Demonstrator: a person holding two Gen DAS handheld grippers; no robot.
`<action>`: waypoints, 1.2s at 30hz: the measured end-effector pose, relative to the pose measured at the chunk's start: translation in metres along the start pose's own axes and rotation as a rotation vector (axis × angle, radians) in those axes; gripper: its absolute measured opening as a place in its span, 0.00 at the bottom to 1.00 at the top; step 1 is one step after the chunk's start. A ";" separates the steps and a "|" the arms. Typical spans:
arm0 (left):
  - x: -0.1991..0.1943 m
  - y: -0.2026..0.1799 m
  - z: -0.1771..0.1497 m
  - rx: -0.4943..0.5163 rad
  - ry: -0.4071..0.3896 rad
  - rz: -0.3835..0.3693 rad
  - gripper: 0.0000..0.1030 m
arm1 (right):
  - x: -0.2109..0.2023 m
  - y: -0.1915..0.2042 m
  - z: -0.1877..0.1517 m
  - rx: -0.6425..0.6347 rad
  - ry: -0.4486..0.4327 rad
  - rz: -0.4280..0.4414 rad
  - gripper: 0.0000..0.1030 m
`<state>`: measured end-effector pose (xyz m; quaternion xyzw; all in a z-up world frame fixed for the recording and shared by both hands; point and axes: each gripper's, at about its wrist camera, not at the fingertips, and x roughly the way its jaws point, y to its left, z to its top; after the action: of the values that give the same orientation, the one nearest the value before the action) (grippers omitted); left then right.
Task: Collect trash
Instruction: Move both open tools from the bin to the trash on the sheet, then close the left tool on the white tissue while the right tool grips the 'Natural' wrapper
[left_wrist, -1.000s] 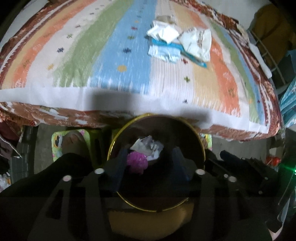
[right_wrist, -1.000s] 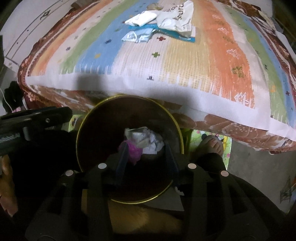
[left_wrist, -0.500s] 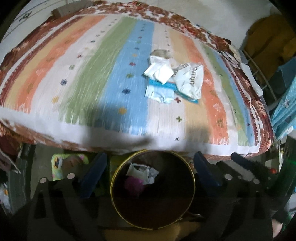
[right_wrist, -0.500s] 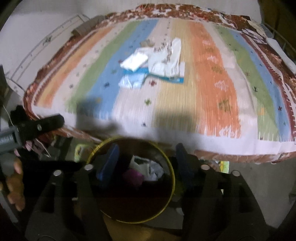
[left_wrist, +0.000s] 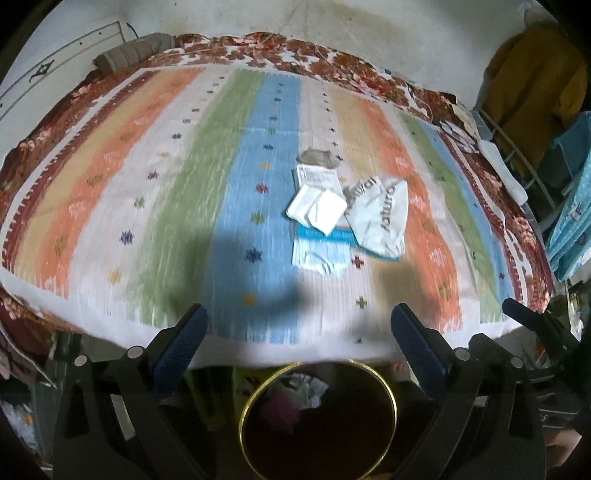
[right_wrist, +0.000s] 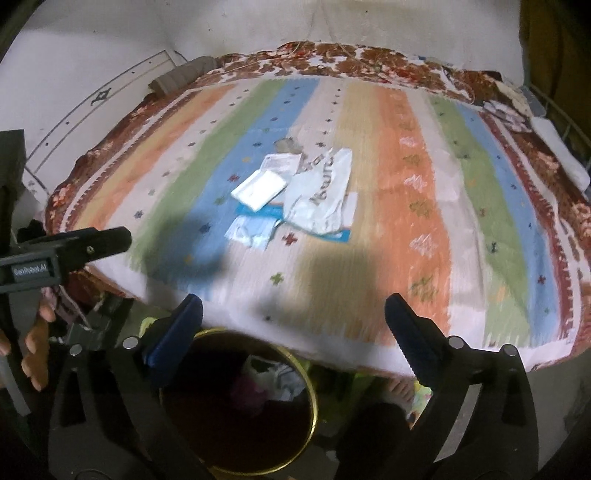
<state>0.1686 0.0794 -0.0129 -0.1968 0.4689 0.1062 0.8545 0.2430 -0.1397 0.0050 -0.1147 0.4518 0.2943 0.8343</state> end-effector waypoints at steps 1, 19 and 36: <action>0.002 0.000 0.004 0.005 -0.002 0.005 0.94 | 0.001 -0.001 0.003 -0.003 -0.005 -0.001 0.91; 0.060 -0.006 0.053 0.100 0.021 0.004 0.94 | 0.051 -0.013 0.053 -0.016 -0.065 -0.003 0.91; 0.129 -0.002 0.079 0.124 0.102 -0.074 0.83 | 0.133 -0.047 0.073 0.077 0.054 0.039 0.72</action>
<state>0.2987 0.1113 -0.0826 -0.1657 0.5097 0.0352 0.8435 0.3766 -0.0924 -0.0661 -0.0819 0.4873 0.2896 0.8197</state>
